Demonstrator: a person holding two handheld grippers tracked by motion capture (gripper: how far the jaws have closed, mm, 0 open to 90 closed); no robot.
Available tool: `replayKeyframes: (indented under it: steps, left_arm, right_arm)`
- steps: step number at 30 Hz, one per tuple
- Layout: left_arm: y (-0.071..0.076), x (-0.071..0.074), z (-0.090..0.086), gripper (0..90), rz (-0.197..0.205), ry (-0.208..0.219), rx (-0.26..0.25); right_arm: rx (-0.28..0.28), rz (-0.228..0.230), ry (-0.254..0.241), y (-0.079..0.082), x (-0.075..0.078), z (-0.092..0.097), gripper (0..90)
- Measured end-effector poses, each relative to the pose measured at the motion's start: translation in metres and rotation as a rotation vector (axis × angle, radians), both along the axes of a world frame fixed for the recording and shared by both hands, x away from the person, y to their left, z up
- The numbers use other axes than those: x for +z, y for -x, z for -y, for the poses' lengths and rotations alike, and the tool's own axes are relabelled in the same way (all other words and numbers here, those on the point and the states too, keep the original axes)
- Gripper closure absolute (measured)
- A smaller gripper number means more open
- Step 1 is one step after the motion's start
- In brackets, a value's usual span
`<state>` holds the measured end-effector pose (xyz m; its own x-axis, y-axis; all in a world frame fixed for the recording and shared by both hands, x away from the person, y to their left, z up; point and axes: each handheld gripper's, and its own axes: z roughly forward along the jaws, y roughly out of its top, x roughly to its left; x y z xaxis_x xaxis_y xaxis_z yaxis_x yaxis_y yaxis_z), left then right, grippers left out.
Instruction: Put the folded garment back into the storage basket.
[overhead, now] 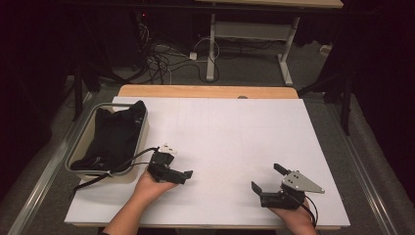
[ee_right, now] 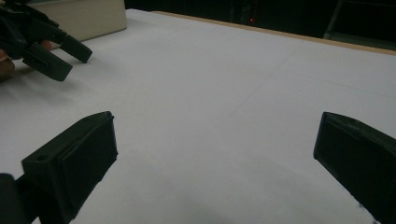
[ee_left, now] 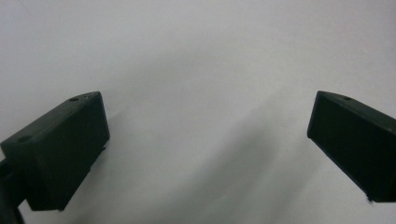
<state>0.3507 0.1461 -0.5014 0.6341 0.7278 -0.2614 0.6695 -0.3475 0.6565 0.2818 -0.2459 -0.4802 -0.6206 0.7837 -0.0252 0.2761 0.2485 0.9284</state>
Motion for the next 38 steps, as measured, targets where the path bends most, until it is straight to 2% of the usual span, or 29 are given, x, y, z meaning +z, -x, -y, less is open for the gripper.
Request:
replayKeyframes:
  steps: [2,3,4,5,7,8,10,11,12,13,15,16,17,18,19,20,21,22,23,26,27,29,38]
  left_arm:
    - [0.004,0.0,-0.003,0.0,0.034,0.043,-0.004]
    - [0.004,0.0,-0.003,0.0,0.034,0.043,-0.004]
    - [0.007,0.0,-0.006,0.0,0.064,0.08,-0.012]
    - [0.007,0.0,-0.006,0.0,0.064,0.08,-0.012]
    - [0.011,0.0,-0.009,0.0,0.089,0.103,-0.018]
    - [0.014,0.0,-0.011,0.0,0.12,0.126,-0.019]
    - [0.017,0.0,-0.013,0.0,0.155,0.153,-0.02]
    - [0.017,0.0,-0.013,0.0,0.155,0.153,-0.02]
    - [0.022,0.001,-0.015,0.0,0.197,0.174,-0.018]
    - [0.022,0.001,-0.015,0.0,0.197,0.174,-0.018]
    - [0.025,0.001,-0.017,0.0,0.237,0.199,-0.019]
    - [0.028,0.001,-0.02,0.0,0.264,0.23,-0.02]
    - [0.028,0.001,-0.02,0.0,0.264,0.23,-0.02]
    - [0.03,0.001,-0.023,0.0,0.295,0.267,-0.017]
    - [0.03,0.001,-0.023,0.0,0.295,0.267,-0.017]
    - [0.034,0.002,-0.025,0.0,0.331,0.288,-0.016]
    - [0.036,0.002,-0.025,0.0,0.35,0.295,-0.026]
    - [0.036,0.002,-0.025,0.0,0.35,0.295,-0.026]
    - [0.04,0.002,-0.026,0.0,0.384,0.307,-0.042]
    - [0.046,0.003,-0.029,0.0,0.425,0.337,-0.036]
    - [0.046,0.003,-0.029,0.0,0.425,0.337,-0.036]
    - [0.051,0.004,-0.031,0.0,0.473,0.353,-0.034]
    - [0.05,0.004,-0.03,0.0,0.47,0.361,-0.046]
  right_arm:
    - [-0.003,0.003,-0.001,0.001,0.0,0.0,0.0]
    - [-0.003,0.003,-0.001,0.001,0.0,0.0,0.0]
    - [-0.006,0.013,-0.005,0.002,0.0,0.001,0.1]
    - [-0.006,0.013,-0.005,0.002,0.0,0.001,0.1]
    - [-0.011,0.017,-0.009,0.003,0.0,0.001,0.0]
    - [-0.019,0.015,-0.016,0.003,0.0,0.002,0.0]
    - [-0.022,0.015,-0.018,0.003,0.0,0.002,0.1]
    - [-0.022,0.015,-0.018,0.003,0.0,0.002,0.1]
    - [-0.031,0.017,-0.02,0.003,0.0,0.002,0.0]
    - [-0.031,0.017,-0.02,0.003,0.0,0.002,0.0]
    - [-0.035,0.012,-0.025,0.004,0.0,0.002,0.0]
    - [-0.042,0.014,-0.028,0.004,0.0,0.002,0.0]
    - [-0.044,0.015,-0.029,0.004,0.0,0.002,0.0]
    - [-0.048,0.016,-0.032,0.005,0.0,0.002,0.1]
    - [-0.048,0.016,-0.032,0.005,0.0,0.002,0.1]
    - [-0.055,0.017,-0.037,0.005,0.0,0.002,0.0]
    - [-0.059,0.017,-0.041,0.006,0.0,0.002,0.0]
    - [-0.059,0.017,-0.041,0.006,0.0,0.002,0.0]
    - [-0.066,0.022,-0.042,0.008,0.0,0.002,0.1]
    - [-0.076,0.028,-0.055,0.012,0.0,0.002,0.0]
    - [-0.077,0.035,-0.062,0.014,0.0,0.002,0.0]
    - [-0.079,0.044,-0.064,0.017,0.001,0.002,0.0]
    - [-0.081,0.074,-0.076,0.027,0.002,0.005,0.0]
